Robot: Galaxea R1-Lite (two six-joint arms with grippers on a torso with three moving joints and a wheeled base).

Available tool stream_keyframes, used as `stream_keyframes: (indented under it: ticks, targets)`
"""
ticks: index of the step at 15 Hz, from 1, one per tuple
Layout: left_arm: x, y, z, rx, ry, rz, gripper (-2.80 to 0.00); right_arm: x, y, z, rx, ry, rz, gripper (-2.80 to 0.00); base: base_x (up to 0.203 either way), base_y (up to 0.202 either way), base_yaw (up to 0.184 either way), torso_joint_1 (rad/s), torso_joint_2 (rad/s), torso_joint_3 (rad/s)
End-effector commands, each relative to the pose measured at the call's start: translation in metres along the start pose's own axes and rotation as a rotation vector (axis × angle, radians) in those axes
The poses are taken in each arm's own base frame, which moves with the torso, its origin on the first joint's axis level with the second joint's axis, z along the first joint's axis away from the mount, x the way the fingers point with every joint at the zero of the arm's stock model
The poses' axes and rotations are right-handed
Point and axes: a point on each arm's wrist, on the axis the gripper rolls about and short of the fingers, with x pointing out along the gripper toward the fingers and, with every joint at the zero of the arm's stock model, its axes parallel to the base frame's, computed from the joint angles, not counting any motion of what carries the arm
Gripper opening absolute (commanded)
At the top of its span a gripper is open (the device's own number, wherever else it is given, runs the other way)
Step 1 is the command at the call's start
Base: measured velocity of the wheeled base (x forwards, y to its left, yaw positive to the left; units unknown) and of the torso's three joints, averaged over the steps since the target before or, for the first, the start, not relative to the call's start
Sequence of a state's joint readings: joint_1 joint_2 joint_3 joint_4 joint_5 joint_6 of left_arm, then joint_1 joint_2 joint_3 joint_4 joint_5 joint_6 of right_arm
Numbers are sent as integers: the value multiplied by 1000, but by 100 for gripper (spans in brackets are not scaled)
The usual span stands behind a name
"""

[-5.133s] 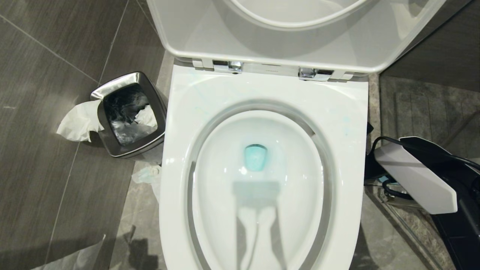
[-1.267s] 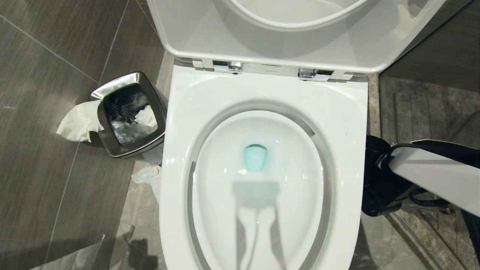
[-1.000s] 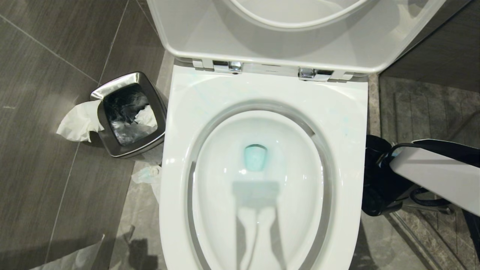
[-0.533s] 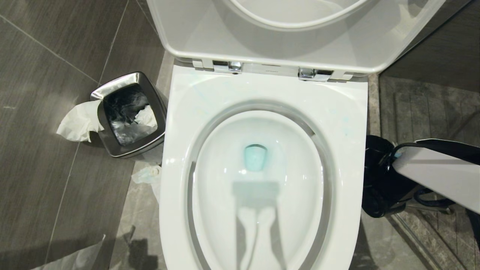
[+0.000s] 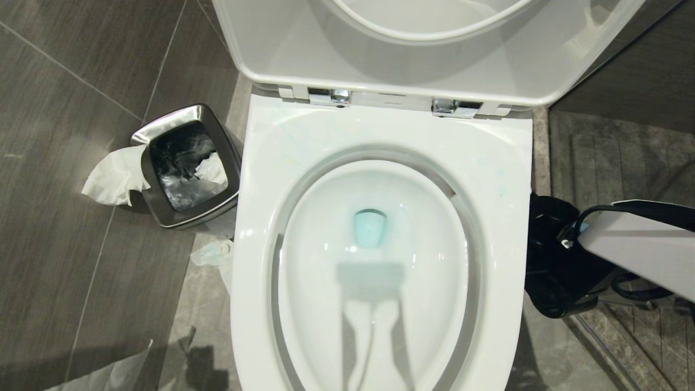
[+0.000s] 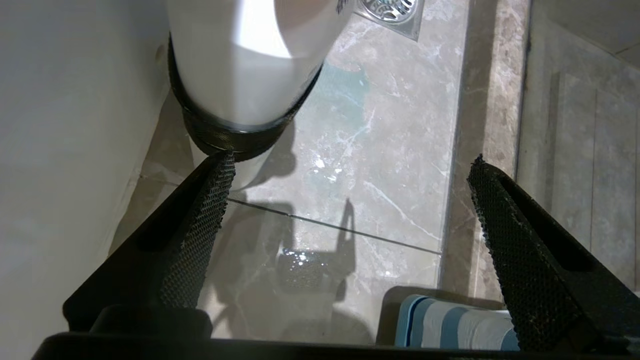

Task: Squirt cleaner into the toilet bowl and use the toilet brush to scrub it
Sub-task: Place the cleaning agent on the floor, then scrub the toilet bowl

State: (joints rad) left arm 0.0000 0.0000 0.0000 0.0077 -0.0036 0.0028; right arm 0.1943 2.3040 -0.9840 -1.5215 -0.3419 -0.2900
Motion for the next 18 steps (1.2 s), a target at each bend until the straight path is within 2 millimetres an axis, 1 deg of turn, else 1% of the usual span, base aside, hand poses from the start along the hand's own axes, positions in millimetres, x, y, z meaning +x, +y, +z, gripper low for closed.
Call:
stream_keyframes:
  ticks: [1,2,3,5,7,9,10,14,16,18]
  targets:
    - [0,0,-1,0,3,1,-280,-3,-2,4,4,-7,-2,0,0,0,0,0,0,0]
    - [0,0,-1,0,3,1,-280,-6,-4,7,7,-7,1,0,0,0,0,0,0,0]
    - [0,0,-1,0,3,1,-280,-8,-6,15,13,-20,2,0,0,0,0,0,0,0]
    - [0,0,-1,0,3,0,-280,-13,-10,36,28,-63,0,0,0,0,0,0,0,0]
    - [0,0,-1,0,3,1,-280,-24,-15,61,45,-106,6,0,0,0,0,0,0,0]
    - [0,0,-1,0,3,1,-280,-40,-22,76,46,-116,10,0,0,0,0,0,0,0]
    - [0,0,-1,0,3,1,-280,-51,-29,83,44,-114,11,0,0,0,0,0,0,0]
    - [0,0,-1,0,3,-1,-280,-95,-53,101,40,-103,9,0,0,0,0,0,0,0]
    - [0,0,-1,0,3,1,-280,-110,-67,110,41,-109,-8,0,0,0,0,0,0,0]
    - [0,0,-1,0,3,1,-280,-120,-79,117,36,-105,-31,0,0,0,0,0,0,0]
